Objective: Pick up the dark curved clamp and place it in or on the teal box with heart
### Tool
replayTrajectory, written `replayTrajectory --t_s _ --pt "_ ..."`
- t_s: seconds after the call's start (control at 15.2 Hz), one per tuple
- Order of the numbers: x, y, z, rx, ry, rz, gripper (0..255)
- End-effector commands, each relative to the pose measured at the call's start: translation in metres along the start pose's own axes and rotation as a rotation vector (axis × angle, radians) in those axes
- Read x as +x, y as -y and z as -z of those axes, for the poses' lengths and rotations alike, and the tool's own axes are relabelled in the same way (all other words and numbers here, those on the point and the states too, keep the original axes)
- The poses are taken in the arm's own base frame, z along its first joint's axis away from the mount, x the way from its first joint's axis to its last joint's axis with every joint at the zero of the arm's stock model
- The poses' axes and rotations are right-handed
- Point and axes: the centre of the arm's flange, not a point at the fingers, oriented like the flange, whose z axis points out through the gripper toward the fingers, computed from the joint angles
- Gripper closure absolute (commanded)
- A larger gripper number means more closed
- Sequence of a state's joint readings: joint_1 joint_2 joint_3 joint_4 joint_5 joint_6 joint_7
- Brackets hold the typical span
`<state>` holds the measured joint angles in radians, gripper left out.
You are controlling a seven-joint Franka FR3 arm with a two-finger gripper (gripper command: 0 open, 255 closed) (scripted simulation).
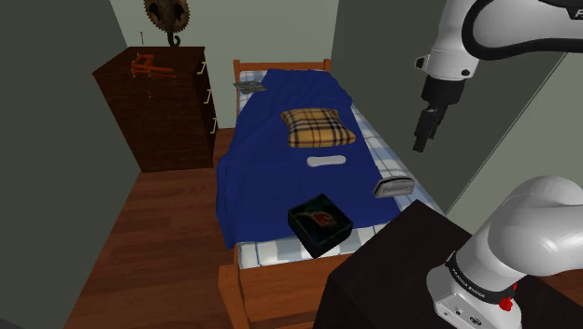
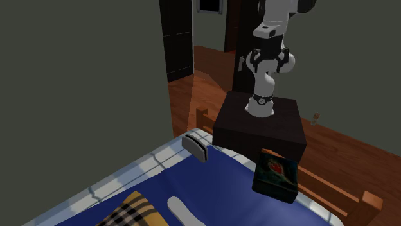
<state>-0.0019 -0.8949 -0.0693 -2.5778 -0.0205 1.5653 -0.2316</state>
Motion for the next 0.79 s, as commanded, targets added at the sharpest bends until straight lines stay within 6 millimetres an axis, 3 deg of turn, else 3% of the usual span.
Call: replayTrajectory --t_s 0.0,0.73 --pt "-0.002 -0.016 -0.019 -0.01 0.001 0.04 0" --pt "-0.001 -0.111 -0.122 -0.06 0.005 0.242 0"
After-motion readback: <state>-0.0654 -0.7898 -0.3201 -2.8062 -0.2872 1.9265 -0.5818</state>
